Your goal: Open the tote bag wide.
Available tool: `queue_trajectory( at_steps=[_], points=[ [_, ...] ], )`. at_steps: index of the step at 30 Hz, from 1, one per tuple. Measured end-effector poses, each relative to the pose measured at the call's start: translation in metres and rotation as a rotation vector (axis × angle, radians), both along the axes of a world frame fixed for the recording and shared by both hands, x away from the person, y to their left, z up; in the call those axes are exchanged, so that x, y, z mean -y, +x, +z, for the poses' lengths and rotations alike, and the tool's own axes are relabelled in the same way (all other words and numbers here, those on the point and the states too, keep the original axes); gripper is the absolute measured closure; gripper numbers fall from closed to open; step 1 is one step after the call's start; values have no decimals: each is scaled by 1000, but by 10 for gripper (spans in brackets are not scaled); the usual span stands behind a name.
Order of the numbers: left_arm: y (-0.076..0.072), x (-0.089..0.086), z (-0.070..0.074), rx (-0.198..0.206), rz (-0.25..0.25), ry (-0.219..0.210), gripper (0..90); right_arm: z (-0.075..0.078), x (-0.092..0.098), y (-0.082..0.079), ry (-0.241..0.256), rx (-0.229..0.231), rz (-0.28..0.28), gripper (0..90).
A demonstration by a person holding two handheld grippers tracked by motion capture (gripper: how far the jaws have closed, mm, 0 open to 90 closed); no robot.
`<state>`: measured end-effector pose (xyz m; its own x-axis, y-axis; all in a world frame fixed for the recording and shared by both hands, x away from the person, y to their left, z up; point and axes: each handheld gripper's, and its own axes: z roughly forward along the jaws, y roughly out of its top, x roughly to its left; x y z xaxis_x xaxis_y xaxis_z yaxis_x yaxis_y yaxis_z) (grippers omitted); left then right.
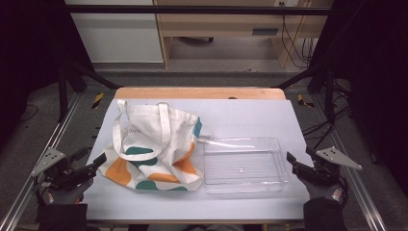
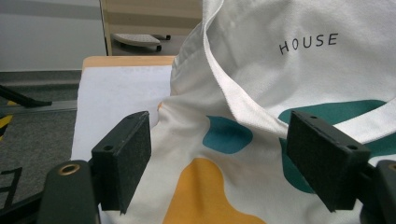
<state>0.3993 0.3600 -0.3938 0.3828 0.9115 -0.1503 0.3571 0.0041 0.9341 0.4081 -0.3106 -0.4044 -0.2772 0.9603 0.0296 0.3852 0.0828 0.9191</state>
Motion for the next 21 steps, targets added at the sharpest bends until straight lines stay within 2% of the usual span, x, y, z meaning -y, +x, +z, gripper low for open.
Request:
queue_trajectory(
  at_steps=[6, 11, 16, 21],
  points=[
    [-1, 1, 4, 4, -2, -5, 239, 1, -5, -1, 2, -8, 7, 284],
    [-1, 3, 8, 3, -9, 12, 240, 7, -17, -1, 4, -12, 34, 301],
    [-2, 7, 13, 2, -17, 7, 244, 13, -41, -1, 3, -12, 101, 323],
    [-3, 11, 18, 3, -30, 6, 261, 19, -58, -1, 8, 3, 136, 344]
  ],
)
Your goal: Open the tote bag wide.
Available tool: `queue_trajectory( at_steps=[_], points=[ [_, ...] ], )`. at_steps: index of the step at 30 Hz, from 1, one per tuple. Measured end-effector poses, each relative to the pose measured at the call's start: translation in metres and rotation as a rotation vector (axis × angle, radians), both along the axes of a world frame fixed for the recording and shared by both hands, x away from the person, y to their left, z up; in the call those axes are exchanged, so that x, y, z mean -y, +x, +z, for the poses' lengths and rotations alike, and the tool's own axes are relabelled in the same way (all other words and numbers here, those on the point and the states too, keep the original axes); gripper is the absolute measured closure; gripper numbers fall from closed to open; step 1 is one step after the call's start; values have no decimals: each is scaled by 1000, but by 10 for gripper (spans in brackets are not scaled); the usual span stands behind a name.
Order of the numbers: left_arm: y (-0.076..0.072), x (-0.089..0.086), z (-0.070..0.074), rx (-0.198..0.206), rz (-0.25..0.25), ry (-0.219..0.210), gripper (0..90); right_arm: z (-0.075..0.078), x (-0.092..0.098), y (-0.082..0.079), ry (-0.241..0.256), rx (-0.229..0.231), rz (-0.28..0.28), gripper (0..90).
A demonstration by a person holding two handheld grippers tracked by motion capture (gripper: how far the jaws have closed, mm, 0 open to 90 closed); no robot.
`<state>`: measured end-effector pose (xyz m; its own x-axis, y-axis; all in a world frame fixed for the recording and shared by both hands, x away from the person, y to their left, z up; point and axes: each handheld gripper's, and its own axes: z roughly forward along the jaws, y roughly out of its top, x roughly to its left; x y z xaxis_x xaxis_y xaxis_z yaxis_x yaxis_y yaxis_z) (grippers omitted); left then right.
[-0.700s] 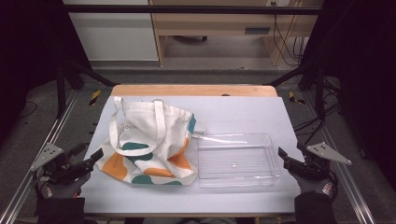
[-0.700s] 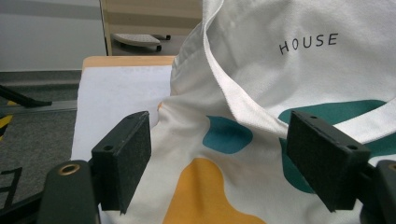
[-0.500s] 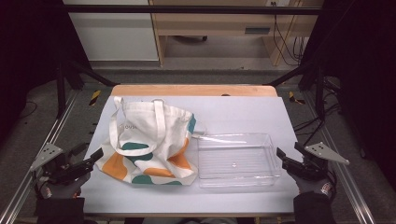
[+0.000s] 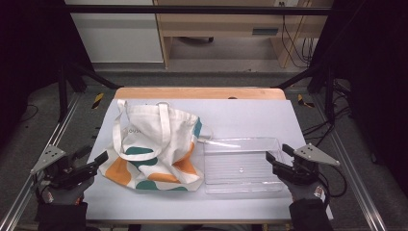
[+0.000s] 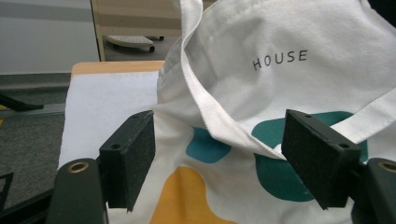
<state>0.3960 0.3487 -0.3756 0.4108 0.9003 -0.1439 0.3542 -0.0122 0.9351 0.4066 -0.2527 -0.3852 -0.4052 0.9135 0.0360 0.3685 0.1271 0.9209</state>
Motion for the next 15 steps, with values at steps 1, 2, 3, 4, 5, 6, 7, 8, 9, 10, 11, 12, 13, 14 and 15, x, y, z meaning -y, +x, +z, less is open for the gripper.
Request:
queue_trajectory(
  at_steps=[1, 2, 3, 4, 5, 6, 7, 8, 9, 10, 11, 12, 13, 14, 15],
  points=[
    [0, 1, 1, -1, -3, 1, 265, 1, -3, 0, 6, 3, 9, 348],
    [0, 1, 1, -1, -3, 1, 269, 2, -5, 0, 10, 5, 16, 353],
    [0, 3, 2, -3, -6, 4, 271, 3, -7, 1, 18, 3, 25, 357],
    [0, 3, 2, -3, -6, 4, 273, 3, -7, 1, 18, 3, 25, 357],
    [0, 5, 4, -6, -11, 5, 278, 5, -12, 2, 20, 2, 36, 362],
    [0, 5, 5, -4, -11, 5, 283, 5, -14, 2, 22, 1, 43, 366],
    [0, 6, 6, -4, -14, 2, 287, 6, -16, 3, 22, 2, 49, 369],
    [0, 6, 7, -5, -16, 3, 294, 7, -19, 3, 25, 2, 56, 372],
    [0, 7, 8, -4, -17, 7, 297, 7, -21, 4, 29, 2, 64, 376],
    [0, 8, 9, -3, -18, 9, 301, 8, -23, 4, 30, 4, 71, 379],
    [0, 9, 11, 0, -20, 6, 307, 9, -26, 5, 33, 2, 78, 380],
    [0, 9, 11, 0, -20, 6, 315, 9, -26, 5, 33, 2, 78, 380],
    [1, 10, 12, 2, -25, 10, 315, 10, -28, 6, 34, 5, 87, 383],
    [1, 11, 14, 6, -24, 12, 320, 11, -31, 6, 37, 6, 95, 384],
    [2, 13, 16, 7, -32, 18, 332, 13, -36, 8, 39, 7, 110, 386]
  ],
)
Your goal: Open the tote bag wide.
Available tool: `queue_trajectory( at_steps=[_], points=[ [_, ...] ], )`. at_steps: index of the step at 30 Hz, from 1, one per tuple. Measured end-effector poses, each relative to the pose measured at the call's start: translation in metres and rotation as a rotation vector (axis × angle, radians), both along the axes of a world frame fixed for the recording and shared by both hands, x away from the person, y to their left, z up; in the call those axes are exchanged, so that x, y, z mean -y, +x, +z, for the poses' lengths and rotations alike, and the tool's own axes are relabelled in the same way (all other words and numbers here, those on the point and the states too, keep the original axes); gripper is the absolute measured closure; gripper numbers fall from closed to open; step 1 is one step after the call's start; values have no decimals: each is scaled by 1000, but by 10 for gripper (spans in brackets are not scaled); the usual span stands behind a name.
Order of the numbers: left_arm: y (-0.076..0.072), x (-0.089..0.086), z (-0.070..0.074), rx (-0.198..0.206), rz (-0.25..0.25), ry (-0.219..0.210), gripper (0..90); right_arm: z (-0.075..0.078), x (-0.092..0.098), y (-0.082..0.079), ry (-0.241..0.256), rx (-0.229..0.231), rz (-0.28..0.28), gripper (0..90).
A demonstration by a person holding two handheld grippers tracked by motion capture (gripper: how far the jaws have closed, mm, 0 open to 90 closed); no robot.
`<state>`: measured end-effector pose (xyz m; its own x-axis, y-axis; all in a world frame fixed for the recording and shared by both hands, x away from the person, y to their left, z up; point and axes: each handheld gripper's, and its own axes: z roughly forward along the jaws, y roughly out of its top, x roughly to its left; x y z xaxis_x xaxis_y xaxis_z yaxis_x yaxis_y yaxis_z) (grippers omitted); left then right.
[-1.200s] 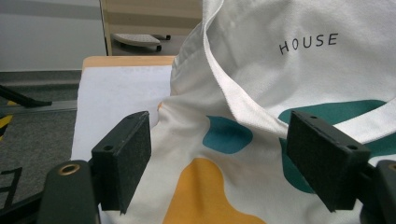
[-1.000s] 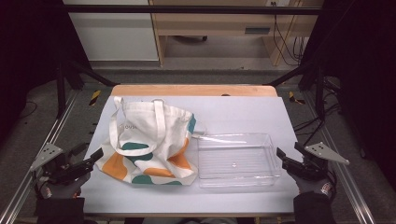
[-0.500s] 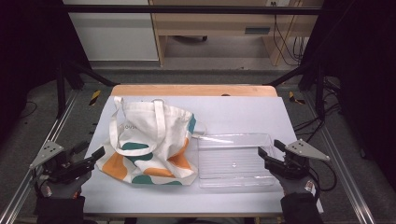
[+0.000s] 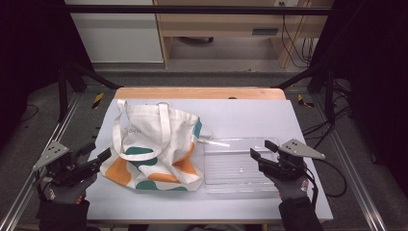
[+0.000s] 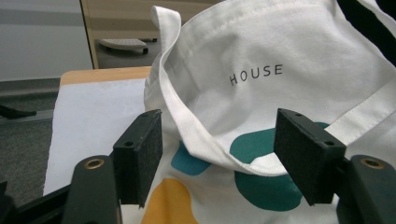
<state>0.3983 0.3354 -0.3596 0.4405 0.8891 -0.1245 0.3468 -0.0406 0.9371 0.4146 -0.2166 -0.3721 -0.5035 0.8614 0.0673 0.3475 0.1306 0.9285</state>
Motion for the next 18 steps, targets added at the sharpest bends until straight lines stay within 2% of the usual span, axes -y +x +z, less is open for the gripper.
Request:
queue_trajectory(
  at_steps=[6, 9, 13, 18],
  points=[
    [5, 4, 5, -8, -19, 15, 370, 7, -11, 5, 8, 12, 22, 388],
    [9, 9, 8, -9, -24, 38, 395, 12, -17, 8, 16, 21, 32, 391],
    [20, 23, 15, -12, -39, 67, 423, 18, -31, 13, 22, 27, 58, 397],
    [34, 38, 13, -28, -39, 113, 469, 22, -49, 17, 28, 34, 91, 399]
  ],
)
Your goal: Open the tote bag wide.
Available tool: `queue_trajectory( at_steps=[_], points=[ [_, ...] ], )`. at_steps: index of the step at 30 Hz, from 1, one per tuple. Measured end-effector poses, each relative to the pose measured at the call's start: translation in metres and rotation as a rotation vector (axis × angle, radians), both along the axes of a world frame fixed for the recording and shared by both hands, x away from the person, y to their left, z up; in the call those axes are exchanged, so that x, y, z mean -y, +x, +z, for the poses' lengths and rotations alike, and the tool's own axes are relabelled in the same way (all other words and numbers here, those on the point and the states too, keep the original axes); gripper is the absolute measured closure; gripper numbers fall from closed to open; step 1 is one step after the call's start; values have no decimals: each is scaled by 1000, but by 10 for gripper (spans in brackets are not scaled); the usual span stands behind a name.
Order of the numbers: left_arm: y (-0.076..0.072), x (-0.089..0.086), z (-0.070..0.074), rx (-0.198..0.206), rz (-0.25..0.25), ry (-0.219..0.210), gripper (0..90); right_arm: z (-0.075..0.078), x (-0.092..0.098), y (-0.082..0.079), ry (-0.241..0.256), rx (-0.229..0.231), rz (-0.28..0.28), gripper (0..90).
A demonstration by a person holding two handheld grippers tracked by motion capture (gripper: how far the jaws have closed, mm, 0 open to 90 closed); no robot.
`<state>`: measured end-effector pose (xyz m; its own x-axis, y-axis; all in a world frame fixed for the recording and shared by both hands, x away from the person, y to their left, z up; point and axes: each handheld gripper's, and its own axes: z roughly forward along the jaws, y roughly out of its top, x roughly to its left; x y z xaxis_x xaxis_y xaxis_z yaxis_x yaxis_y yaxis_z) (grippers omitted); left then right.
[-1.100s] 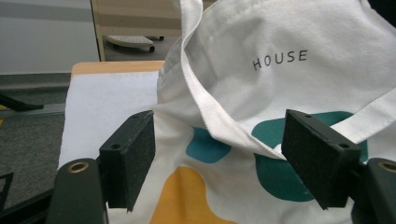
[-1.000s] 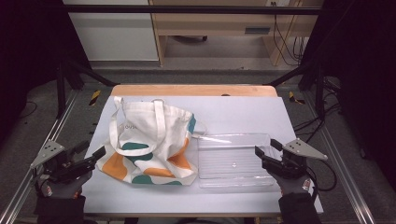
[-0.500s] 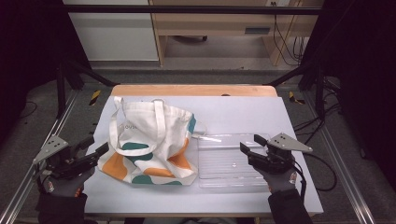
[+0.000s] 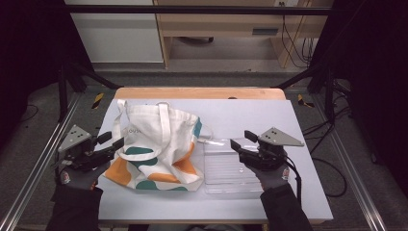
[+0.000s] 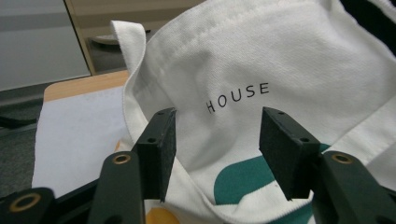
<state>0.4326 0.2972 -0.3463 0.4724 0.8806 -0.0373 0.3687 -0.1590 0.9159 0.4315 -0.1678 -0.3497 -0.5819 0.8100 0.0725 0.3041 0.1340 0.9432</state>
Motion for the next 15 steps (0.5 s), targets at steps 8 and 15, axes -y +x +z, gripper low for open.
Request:
queue_trajectory(
  at_steps=[8, 15],
  points=[
    [15, 14, -9, -20, 7, 44, 558, 3, -26, 4, 3, 5, 56, 399],
    [22, 15, -17, -52, 9, 61, 640, 0, -41, 6, -2, -8, 83, 405]
  ],
)
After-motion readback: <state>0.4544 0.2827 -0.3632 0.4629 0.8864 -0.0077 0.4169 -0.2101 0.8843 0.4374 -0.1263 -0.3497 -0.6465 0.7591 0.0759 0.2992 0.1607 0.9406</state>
